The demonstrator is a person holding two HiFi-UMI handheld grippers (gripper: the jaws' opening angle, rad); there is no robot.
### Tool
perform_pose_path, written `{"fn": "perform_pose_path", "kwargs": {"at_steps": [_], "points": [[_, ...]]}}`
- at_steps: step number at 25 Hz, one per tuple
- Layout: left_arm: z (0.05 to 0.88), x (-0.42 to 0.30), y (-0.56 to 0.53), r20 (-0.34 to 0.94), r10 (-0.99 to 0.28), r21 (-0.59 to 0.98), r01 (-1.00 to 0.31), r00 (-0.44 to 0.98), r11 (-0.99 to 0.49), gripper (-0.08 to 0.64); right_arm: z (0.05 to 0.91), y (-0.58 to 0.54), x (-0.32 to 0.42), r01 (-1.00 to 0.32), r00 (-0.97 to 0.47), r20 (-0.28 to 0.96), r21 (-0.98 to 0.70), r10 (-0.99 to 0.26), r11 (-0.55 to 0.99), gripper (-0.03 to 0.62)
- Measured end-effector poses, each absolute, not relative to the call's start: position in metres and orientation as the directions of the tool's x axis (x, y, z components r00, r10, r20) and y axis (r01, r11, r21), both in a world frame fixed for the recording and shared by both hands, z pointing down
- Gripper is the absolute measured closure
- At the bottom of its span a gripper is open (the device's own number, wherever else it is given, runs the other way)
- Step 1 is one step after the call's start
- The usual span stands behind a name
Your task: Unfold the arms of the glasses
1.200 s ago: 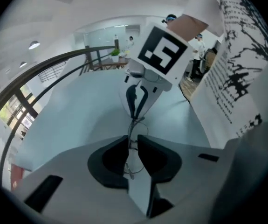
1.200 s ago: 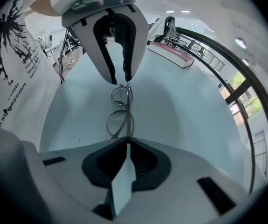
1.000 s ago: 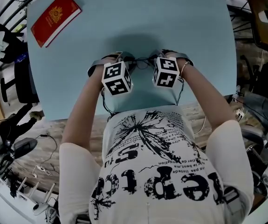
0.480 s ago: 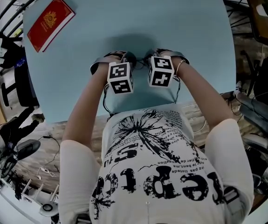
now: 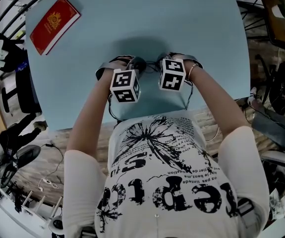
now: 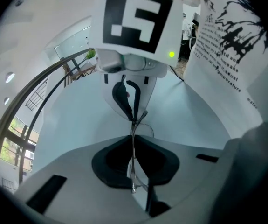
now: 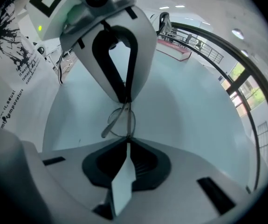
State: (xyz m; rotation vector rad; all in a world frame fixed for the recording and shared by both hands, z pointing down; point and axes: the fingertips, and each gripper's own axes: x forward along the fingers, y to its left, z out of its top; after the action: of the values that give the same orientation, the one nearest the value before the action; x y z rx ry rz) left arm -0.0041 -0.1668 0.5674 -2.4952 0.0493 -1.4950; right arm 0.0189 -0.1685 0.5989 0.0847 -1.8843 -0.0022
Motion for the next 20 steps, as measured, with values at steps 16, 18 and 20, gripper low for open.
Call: {"fn": "perform_pose_path", "kwargs": {"at_steps": [16, 18, 20], "points": [[0.530, -0.042, -0.169, 0.831, -0.189, -0.182, -0.066, 0.523, -0.981, 0.532, 0.594, -0.167, 0.022, -0.045, -0.270, 0.958, 0.090, -0.098, 0.995, 0.557], [0.525, -0.050, -0.168, 0.829, -0.196, -0.176, -0.088, 0.524, -0.981, 0.531, 0.595, -0.167, 0.023, -0.051, -0.258, 0.960, 0.100, -0.109, 0.994, 0.557], [0.523, -0.057, -0.165, 0.827, -0.200, -0.169, -0.107, 0.525, -0.980, 0.531, 0.594, -0.167, 0.024, -0.059, -0.250, 0.961, 0.108, -0.119, 0.992, 0.557]]}}
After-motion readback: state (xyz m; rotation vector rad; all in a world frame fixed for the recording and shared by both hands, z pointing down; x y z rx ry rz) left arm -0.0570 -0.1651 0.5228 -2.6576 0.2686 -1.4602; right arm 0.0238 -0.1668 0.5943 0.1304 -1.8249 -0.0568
